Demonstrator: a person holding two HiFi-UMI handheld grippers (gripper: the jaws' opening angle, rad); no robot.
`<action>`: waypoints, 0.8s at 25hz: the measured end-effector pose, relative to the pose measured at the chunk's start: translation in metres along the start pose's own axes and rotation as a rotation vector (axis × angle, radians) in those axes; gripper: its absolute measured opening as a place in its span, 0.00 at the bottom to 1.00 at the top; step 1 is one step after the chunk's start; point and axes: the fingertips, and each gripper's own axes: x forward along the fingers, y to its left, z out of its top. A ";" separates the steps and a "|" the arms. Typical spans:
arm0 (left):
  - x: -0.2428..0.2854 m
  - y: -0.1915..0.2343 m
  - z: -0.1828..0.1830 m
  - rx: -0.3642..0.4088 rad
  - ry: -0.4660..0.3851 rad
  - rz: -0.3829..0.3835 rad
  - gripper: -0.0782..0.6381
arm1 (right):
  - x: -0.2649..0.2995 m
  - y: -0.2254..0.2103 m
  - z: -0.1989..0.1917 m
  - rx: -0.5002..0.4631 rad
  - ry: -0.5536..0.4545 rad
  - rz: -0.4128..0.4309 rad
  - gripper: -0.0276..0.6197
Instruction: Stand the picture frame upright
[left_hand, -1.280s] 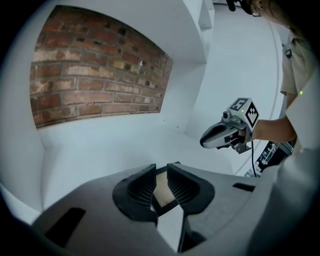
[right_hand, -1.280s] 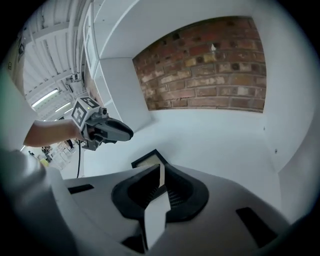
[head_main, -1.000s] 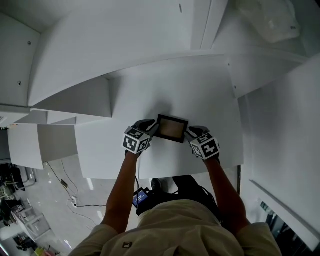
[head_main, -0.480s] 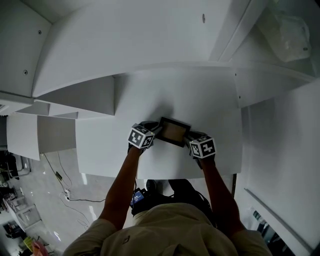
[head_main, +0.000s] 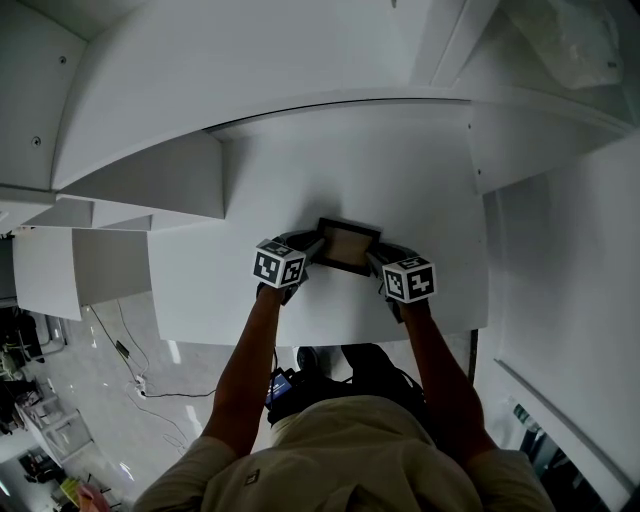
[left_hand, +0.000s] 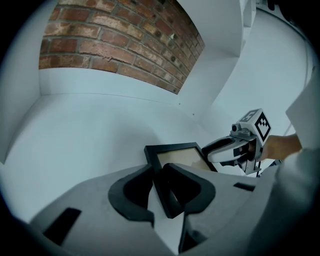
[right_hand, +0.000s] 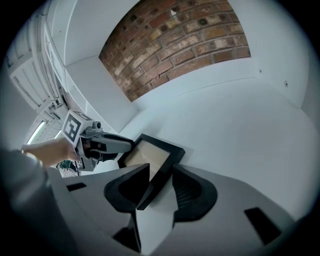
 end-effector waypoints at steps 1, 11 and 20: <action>-0.001 0.000 -0.001 0.000 -0.001 0.001 0.22 | -0.002 0.002 0.003 -0.004 -0.022 0.007 0.26; -0.016 0.005 -0.014 -0.037 -0.015 0.003 0.22 | -0.022 0.031 0.038 0.029 -0.219 0.130 0.24; -0.035 0.006 -0.031 -0.043 -0.032 0.001 0.22 | -0.031 0.079 0.076 0.107 -0.358 0.315 0.16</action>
